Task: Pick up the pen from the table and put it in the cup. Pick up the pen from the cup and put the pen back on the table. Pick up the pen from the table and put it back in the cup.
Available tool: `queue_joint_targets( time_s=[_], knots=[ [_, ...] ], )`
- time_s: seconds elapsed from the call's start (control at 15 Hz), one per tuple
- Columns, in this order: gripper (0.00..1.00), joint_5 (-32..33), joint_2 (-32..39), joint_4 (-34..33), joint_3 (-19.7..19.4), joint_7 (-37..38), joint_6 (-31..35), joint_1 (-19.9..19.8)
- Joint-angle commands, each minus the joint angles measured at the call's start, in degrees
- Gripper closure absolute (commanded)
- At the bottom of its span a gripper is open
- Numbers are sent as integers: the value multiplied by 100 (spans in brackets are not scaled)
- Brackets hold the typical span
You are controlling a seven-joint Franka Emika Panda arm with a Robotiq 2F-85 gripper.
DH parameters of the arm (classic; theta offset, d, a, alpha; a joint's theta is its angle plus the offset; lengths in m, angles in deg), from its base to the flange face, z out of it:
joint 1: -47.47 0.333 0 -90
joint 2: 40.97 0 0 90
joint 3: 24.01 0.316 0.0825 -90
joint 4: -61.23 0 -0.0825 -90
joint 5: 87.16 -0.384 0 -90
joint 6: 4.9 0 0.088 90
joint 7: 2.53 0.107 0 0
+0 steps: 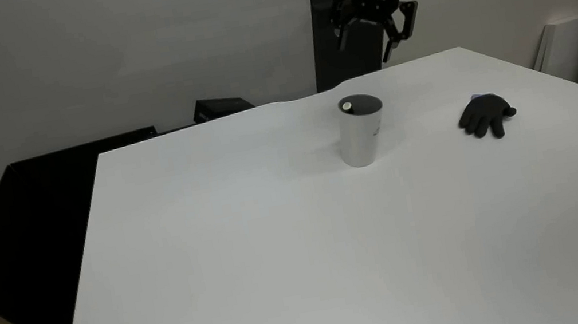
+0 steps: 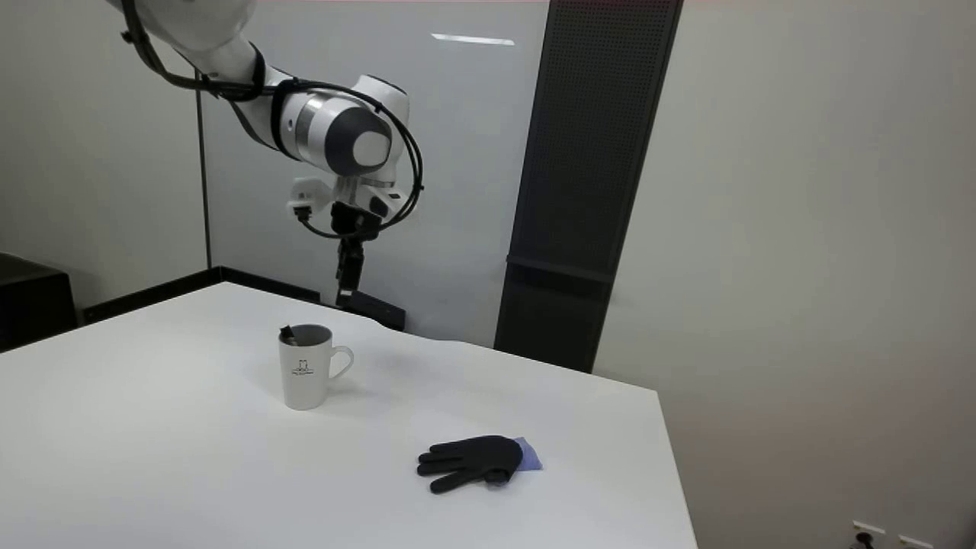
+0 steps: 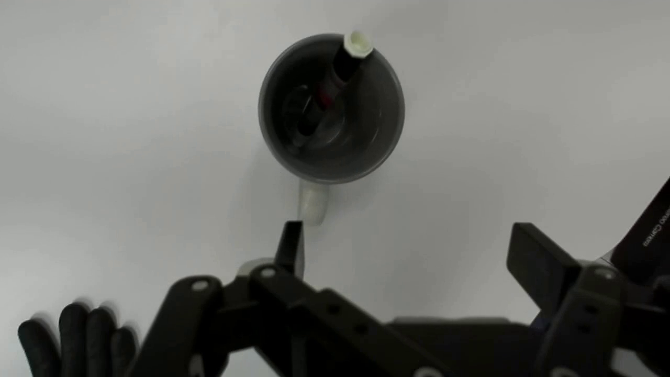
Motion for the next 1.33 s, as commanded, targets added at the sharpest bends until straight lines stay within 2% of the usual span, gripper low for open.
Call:
queue_joint_targets(
  time_s=[0.0, 0.27, 0.47, 1.27],
  knots=[
    [0, 613, -597, 936, -260, 86, 614, 346],
    [0, 1373, -982, 1630, -493, 349, 1212, 751],
    [0, 1736, -1160, 2022, -528, 531, 1561, 958],
    [0, 2591, -1128, 2394, -529, 1155, 1708, 1511]
  ],
)
